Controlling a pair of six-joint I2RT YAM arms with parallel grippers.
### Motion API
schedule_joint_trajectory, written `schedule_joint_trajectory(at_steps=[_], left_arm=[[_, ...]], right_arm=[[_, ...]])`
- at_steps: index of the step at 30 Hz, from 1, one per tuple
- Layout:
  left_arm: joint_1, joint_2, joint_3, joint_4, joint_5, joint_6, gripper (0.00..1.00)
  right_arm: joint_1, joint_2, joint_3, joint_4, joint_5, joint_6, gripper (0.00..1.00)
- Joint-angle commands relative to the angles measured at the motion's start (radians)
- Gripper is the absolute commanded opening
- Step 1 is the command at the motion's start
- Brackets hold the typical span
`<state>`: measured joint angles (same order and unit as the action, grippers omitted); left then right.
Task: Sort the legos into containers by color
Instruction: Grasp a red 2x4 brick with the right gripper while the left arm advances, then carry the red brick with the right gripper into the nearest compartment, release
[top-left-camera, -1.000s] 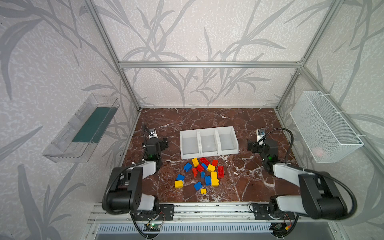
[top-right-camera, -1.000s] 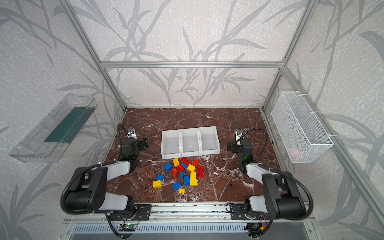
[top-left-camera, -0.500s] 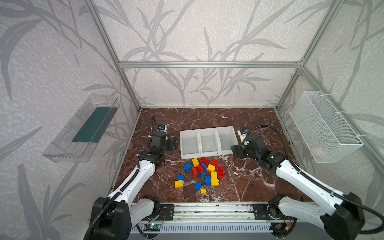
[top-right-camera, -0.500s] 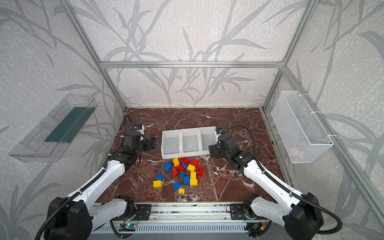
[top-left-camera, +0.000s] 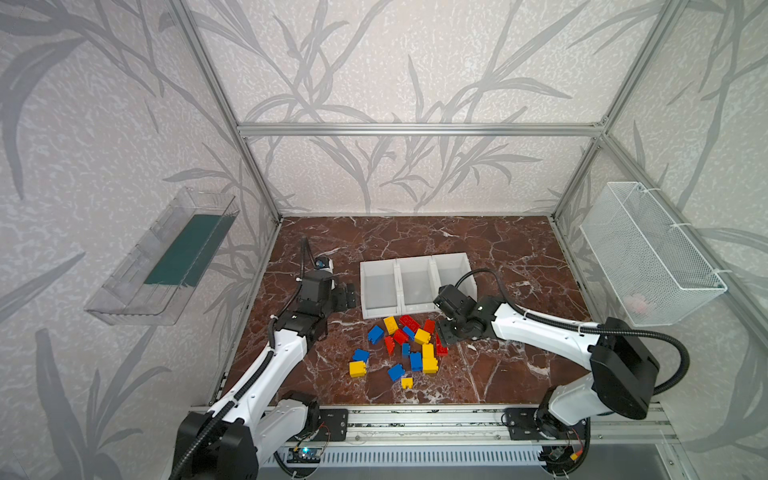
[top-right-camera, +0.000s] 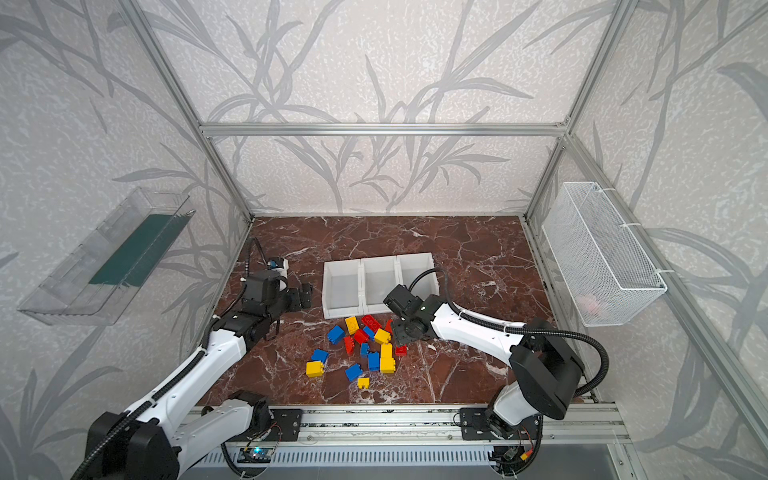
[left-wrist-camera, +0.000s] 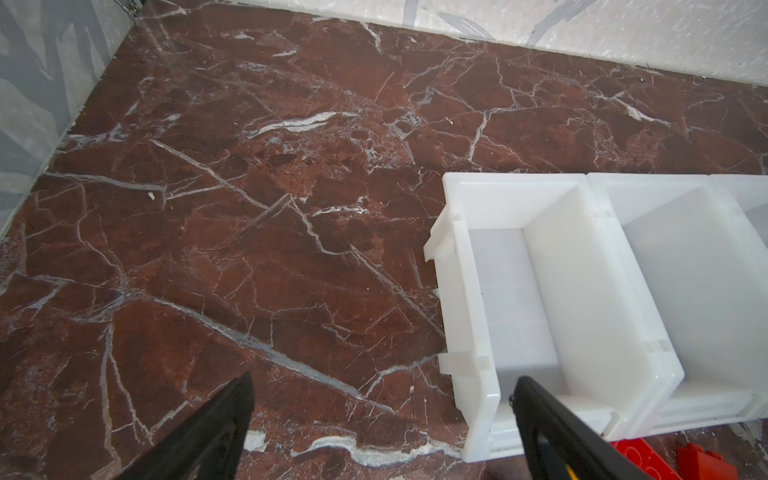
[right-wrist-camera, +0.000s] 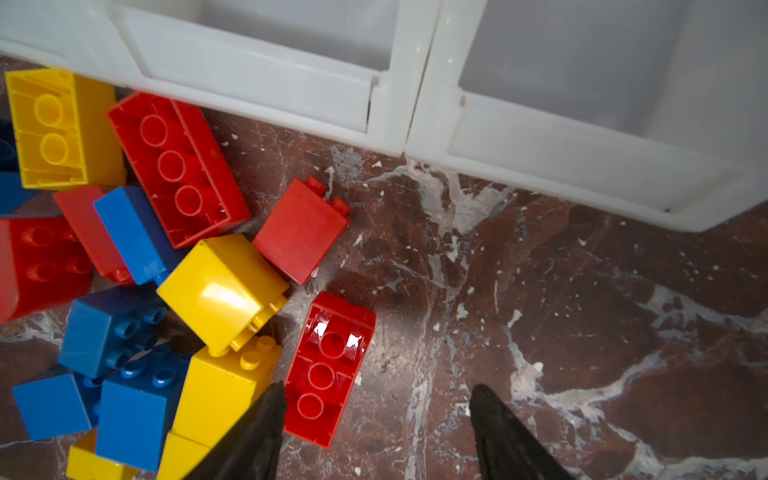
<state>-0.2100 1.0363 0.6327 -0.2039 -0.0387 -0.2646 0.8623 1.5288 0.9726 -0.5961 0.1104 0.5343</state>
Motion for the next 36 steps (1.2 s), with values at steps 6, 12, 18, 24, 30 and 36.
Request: schedule_joint_trajectory(at_steps=[6, 12, 18, 24, 30, 36], left_arm=[[-0.008, 0.015, -0.023, 0.005, 0.025, -0.019, 0.99], [-0.011, 0.019, -0.036, 0.012, 0.026, -0.025, 0.99], [-0.015, 0.022, -0.047, 0.017, 0.028, -0.034, 0.99], [-0.022, 0.023, -0.056, 0.021, 0.029, -0.041, 0.99], [-0.025, 0.025, -0.062, 0.024, 0.028, -0.042, 0.99], [-0.03, 0.02, -0.075, 0.035, 0.022, -0.045, 0.99]], right_arm=[[0.033, 0.072, 0.05, -0.006, -0.032, 0.053, 0.64], [0.039, 0.109, 0.061, -0.009, -0.035, 0.062, 0.57], [0.043, 0.142, 0.054, -0.002, -0.044, 0.076, 0.52], [0.047, 0.162, 0.043, 0.022, -0.06, 0.084, 0.44], [0.047, 0.172, 0.035, 0.031, -0.066, 0.087, 0.38], [0.047, 0.225, 0.04, 0.048, -0.069, 0.081, 0.3]])
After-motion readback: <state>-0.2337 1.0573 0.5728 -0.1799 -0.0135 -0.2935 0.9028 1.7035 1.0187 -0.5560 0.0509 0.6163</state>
